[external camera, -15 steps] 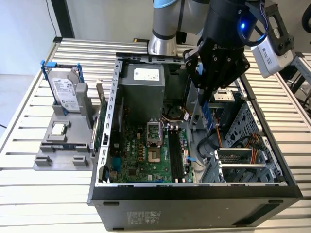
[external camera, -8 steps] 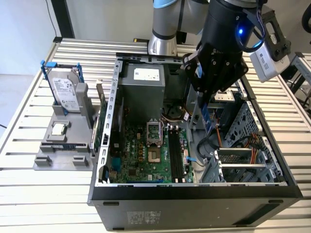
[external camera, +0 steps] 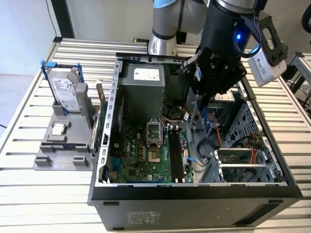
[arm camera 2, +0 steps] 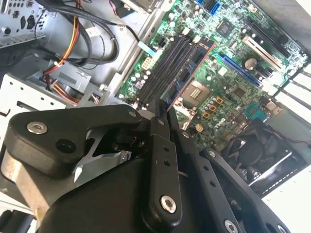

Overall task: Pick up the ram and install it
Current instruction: 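Insert the ram into the slot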

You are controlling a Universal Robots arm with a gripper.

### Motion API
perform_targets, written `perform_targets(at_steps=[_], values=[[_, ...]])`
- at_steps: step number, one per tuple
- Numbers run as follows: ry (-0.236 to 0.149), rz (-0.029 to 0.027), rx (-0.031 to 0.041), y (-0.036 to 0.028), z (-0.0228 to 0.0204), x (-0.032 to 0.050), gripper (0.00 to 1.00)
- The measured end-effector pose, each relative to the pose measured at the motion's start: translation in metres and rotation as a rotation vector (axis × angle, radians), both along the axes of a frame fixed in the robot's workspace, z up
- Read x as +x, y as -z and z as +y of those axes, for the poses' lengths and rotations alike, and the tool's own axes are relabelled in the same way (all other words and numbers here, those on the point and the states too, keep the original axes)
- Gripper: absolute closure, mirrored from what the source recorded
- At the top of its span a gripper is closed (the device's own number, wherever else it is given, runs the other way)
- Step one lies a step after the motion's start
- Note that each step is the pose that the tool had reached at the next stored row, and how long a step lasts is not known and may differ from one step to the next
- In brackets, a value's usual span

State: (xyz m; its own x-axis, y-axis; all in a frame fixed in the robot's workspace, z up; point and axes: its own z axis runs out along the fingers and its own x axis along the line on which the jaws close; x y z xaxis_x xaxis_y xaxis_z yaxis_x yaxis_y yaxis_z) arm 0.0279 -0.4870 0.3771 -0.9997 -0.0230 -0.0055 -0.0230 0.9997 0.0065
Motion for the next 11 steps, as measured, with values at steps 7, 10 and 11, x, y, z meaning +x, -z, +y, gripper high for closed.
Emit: perform_targets(at_steps=[7, 10, 11], values=[[0.0, -0.003, -0.0017, 0.0056, 0.0, 0.0, 1.0], [0.0, -0.0046, -0.0022, 0.008, 0.0001, 0.0, 1.0], [0.0, -0.0051, -0.0022, 0.0088, 0.0001, 0.0, 1.0]])
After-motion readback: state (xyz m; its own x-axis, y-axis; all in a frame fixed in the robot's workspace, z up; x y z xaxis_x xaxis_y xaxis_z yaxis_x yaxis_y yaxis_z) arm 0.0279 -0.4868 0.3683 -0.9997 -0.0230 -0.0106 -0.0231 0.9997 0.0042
